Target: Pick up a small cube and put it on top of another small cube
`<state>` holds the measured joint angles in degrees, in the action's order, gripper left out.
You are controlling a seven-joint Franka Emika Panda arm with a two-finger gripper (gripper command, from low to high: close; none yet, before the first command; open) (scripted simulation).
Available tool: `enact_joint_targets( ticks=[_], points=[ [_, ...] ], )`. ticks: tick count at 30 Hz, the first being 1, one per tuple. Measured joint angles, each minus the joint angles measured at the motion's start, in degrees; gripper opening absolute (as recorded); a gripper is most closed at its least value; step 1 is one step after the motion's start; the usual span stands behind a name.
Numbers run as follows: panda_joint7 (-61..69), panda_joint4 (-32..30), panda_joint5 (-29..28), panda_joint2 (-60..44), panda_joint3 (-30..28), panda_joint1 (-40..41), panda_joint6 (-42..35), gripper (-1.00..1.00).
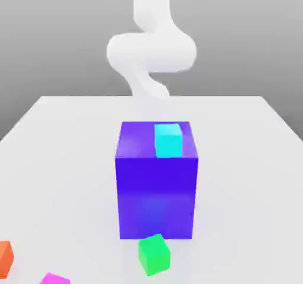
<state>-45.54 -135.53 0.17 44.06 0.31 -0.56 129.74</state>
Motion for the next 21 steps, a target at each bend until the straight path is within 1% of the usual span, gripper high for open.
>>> enact_joint_targets(
  ticks=[7,9,11,12,17,18,19,21],
  points=[
    [1.12,-13.06,0.62,-6.60,1.01,-1.99,-7.09,0.00],
    [1.37,-16.91,0.80,-9.62,1.27,-2.44,-6.11,0.00],
    [1.49,-20.78,0.91,-13.69,1.44,-2.78,-1.90,0.00],
    [1.53,-22.41,0.96,-15.53,1.53,-2.84,0.61,-1.00],
    [1.86,-22.40,1.48,-15.53,1.53,-2.85,0.61,-1.00],
    [1.86,-23.21,1.47,-16.44,1.67,-2.79,1.87,-1.00],
    [1.87,-23.02,1.45,-16.27,1.75,-2.74,1.25,-1.00],
    [1.94,-21.36,1.51,-14.53,1.84,-2.60,-2.32,-1.00]
  ],
)
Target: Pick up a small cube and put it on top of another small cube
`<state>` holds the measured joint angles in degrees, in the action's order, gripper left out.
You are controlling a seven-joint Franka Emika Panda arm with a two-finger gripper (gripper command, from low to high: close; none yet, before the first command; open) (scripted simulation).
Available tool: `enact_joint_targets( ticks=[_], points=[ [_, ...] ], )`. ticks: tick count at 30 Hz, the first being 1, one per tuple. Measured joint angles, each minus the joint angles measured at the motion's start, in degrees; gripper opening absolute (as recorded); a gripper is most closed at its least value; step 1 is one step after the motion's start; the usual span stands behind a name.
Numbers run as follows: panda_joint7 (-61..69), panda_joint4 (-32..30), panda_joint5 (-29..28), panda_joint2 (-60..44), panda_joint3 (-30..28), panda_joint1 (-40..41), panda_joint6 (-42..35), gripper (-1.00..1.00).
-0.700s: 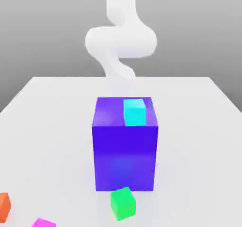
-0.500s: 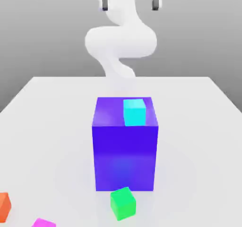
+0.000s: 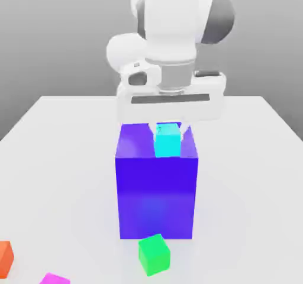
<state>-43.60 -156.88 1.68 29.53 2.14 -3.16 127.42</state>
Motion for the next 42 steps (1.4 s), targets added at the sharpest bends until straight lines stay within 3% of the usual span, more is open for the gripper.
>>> enact_joint_targets(
  ticks=[4,16,24,30,31,38,42],
  points=[
    [-0.12,3.77,0.40,1.22,0.86,-0.96,-5.04,-1.00],
    [-4.73,9.22,2.53,-22.75,12.05,-11.21,13.57,-1.00],
    [-16.48,12.78,-7.96,-40.03,14.22,-22.38,26.61,-1.00],
    [-23.36,15.54,-16.18,-52.52,8.39,-29.15,36.07,-1.00],
    [-23.83,15.82,-16.77,-53.75,7.66,-29.76,37.05,1.00],
    [-23.80,15.80,-16.74,-53.66,7.70,-29.75,36.97,1.00],
    [-20.66,14.24,-12.60,-46.65,11.14,-27.21,31.58,1.00]
  ],
)
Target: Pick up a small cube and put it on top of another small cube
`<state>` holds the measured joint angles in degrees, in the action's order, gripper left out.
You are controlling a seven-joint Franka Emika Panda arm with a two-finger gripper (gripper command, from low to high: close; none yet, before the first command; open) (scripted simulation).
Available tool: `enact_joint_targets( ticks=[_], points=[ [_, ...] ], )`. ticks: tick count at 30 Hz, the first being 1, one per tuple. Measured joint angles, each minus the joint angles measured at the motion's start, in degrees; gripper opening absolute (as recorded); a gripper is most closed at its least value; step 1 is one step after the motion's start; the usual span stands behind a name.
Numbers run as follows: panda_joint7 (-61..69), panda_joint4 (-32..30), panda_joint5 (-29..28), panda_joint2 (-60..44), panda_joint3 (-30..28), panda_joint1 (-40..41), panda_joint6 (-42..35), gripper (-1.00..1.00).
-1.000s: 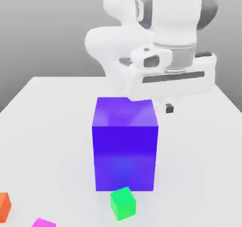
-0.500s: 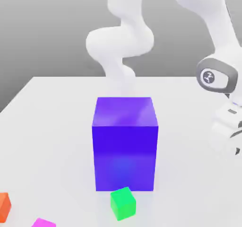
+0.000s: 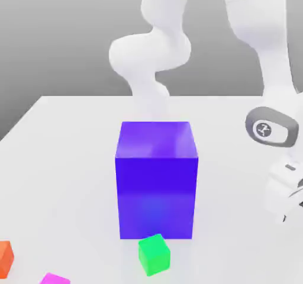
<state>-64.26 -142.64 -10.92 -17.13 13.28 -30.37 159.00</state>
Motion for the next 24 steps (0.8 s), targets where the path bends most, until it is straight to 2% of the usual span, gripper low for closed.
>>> enact_joint_targets(
  ticks=[3,24],
  points=[
    [2.73,0.50,2.91,2.37,-0.38,3.14,-2.75,1.00],
    [20.53,16.49,15.73,-6.65,-19.21,37.91,-9.39,1.00]
  ],
)
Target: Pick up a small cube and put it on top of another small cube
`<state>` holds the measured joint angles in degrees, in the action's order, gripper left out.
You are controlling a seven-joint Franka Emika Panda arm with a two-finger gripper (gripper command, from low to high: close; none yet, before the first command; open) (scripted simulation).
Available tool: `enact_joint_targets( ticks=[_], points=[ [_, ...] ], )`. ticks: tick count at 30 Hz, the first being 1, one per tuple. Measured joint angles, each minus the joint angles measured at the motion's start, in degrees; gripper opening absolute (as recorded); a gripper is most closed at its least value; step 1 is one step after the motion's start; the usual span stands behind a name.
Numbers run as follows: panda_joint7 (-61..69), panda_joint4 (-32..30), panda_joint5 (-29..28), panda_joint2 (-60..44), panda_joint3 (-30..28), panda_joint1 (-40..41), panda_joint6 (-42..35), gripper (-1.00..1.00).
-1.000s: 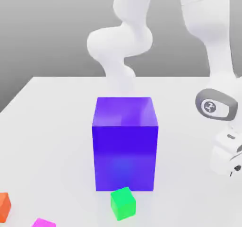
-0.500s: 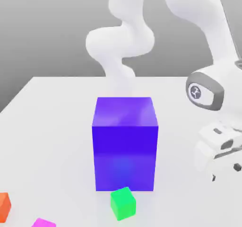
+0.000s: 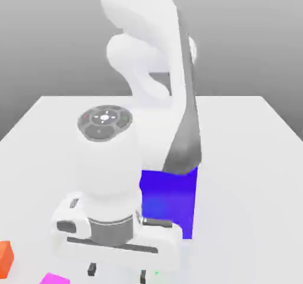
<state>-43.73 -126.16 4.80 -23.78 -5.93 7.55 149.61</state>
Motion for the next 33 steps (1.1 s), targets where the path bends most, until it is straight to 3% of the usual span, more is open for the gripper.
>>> enact_joint_targets(
  ticks=[5,6,12,17,28,33],
  points=[
    [2.42,2.96,2.32,-7.69,-0.03,4.24,4.76,1.00],
    [2.62,3.29,2.59,-9.03,0.23,4.51,5.77,-1.00],
    [2.73,3.45,2.74,-9.70,0.37,4.66,6.26,-1.00],
    [1.82,1.49,1.21,-1.87,-0.89,3.60,0.41,-1.00],
    [16.64,-20.07,-4.75,19.50,8.15,-5.04,0.79,-1.00],
    [17.54,-21.57,-5.95,13.02,8.42,-5.50,8.82,-1.00]
  ],
)
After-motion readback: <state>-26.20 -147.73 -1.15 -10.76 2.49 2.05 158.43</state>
